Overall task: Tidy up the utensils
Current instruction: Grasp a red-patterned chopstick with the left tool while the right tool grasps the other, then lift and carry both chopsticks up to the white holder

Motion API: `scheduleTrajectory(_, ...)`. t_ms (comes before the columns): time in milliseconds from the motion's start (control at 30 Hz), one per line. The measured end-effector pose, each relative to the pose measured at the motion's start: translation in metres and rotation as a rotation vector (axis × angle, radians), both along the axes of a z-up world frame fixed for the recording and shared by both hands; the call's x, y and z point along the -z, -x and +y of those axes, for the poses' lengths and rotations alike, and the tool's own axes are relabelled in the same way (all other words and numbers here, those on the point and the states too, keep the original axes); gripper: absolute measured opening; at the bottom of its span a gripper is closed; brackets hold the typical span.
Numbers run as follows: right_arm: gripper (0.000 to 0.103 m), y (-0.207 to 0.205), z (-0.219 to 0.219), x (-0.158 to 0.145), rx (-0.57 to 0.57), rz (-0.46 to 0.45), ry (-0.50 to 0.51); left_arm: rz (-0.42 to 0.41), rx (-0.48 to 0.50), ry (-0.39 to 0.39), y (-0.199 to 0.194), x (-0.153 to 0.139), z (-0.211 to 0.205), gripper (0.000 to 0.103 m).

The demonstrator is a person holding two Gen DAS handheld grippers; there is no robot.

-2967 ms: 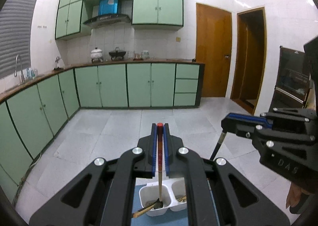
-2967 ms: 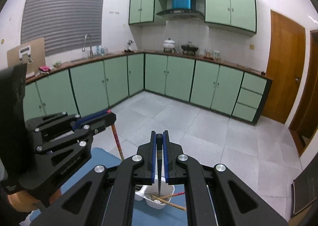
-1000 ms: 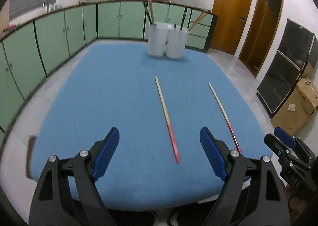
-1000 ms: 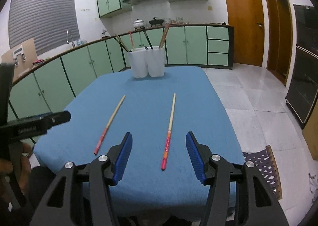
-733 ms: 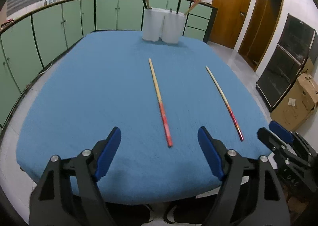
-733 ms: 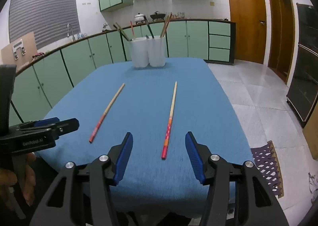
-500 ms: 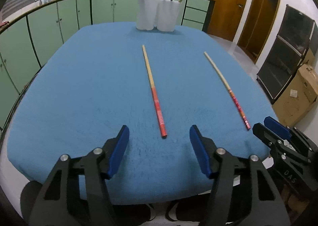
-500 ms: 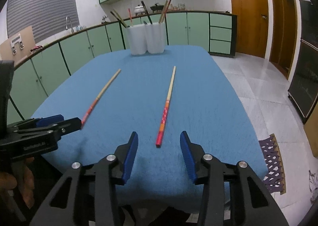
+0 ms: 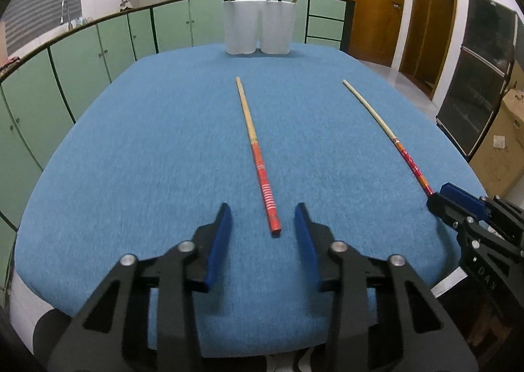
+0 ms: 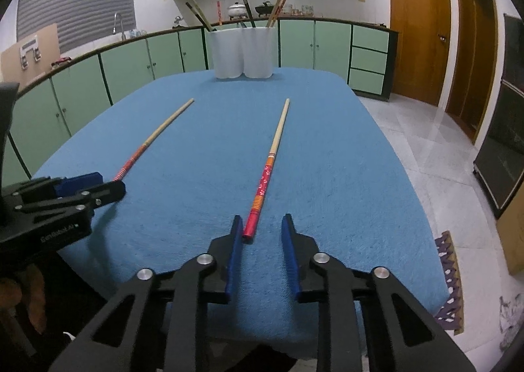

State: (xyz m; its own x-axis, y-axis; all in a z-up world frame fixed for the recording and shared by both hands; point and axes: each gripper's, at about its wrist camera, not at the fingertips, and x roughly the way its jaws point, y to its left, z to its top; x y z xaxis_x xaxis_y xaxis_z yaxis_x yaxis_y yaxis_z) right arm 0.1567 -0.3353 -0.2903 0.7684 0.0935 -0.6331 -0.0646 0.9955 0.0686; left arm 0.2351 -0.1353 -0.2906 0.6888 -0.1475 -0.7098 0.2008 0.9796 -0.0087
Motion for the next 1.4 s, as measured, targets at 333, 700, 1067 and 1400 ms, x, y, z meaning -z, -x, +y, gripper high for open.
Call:
scheduleTrajectory(333,0.007,-0.001,0.001,-0.004,-0.014,0.001,-0.012,0.025,-0.002,0.017,-0.003,-0.006,0.008,0.006)
scheduleTrajectory(700,0.007,0.009,-0.001,-0.049,-0.025,-0.084,0.0,-0.065,-0.001,0.057,0.01,-0.062,0.024,0.006)
scheduleTrajectory(1067,0.007,-0.001,-0.006,-0.123,-0.046,-0.207,0.004,-0.195,0.021,0.083,0.005,-0.137,0.044,0.006)
scheduleTrajectory(1400,0.006,0.001,-0.012,-0.098,-0.025,-0.164,-0.019,-0.003,0.045,0.062,0.025,-0.043,0.034,0.038)
